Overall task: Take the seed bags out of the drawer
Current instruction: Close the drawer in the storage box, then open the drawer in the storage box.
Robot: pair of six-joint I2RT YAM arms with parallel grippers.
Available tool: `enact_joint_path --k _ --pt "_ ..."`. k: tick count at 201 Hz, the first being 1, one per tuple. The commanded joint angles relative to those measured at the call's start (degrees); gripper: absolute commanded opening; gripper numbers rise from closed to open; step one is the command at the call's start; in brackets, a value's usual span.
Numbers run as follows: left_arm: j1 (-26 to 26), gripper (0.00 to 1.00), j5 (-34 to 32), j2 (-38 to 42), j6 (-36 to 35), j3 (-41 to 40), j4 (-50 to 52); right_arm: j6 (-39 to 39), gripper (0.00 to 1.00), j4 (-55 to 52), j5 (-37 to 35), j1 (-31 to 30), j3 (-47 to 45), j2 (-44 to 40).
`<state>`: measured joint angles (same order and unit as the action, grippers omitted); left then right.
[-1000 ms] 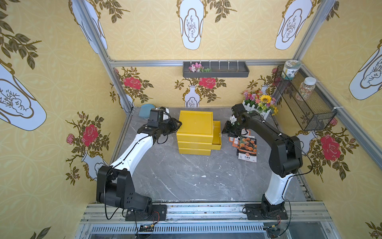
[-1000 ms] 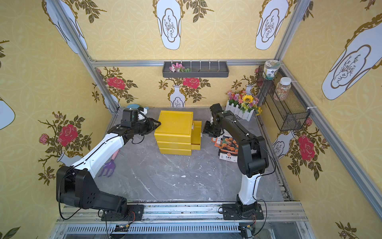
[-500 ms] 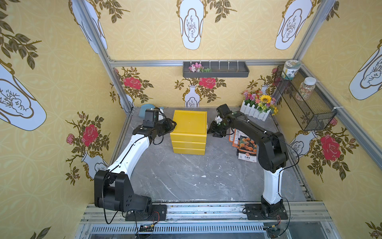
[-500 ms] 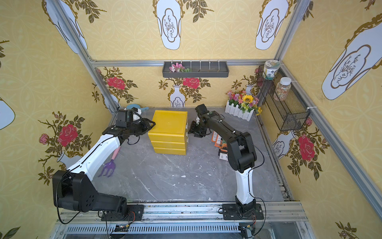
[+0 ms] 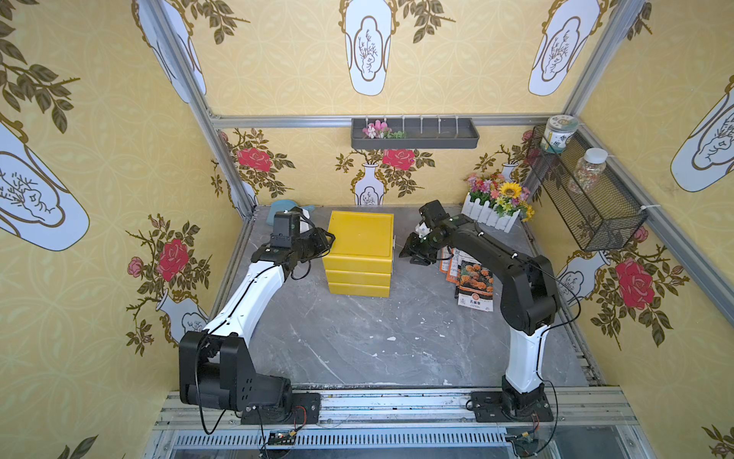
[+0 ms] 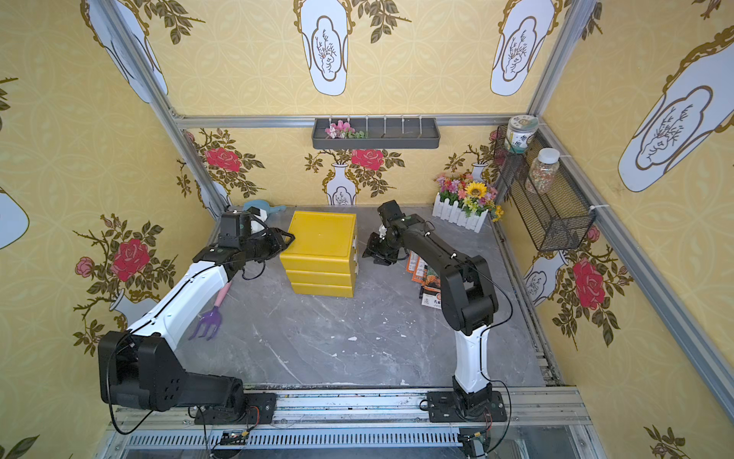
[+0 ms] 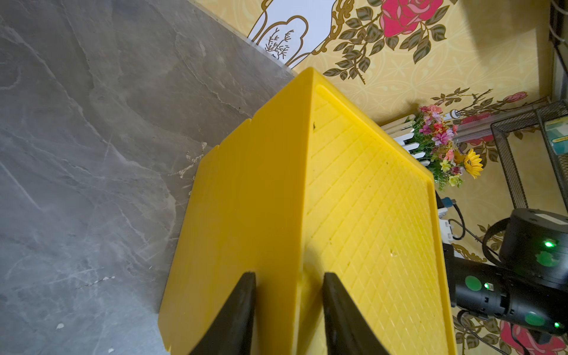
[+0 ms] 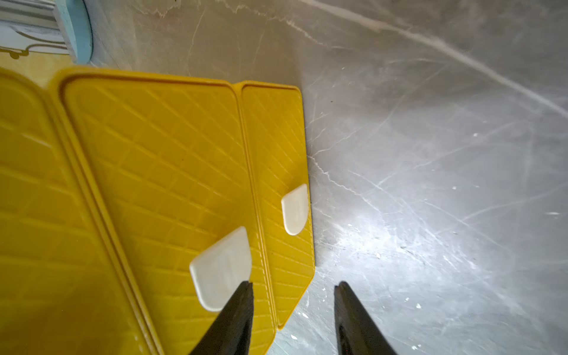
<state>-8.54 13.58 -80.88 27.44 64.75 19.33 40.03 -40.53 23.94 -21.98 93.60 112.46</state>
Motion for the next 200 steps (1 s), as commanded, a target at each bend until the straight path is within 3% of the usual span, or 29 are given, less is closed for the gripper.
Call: enact_joint_path --k 1,55,200 --pt "0.01 0.40 -0.80 -0.84 -1.08 -1.03 9.94 -0.44 0.48 2.87 0.06 1.07 -3.06 -2.26" --pt "0.03 0.40 -0.05 -0.86 -0.92 -0.94 9.92 1.13 0.48 7.32 1.64 -0.50 -6.24 0.48" --pt "0.01 0.39 0.66 0.21 -0.72 -2.44 9.70 3.65 0.44 9.85 4.25 -2.56 0.05 10.36"
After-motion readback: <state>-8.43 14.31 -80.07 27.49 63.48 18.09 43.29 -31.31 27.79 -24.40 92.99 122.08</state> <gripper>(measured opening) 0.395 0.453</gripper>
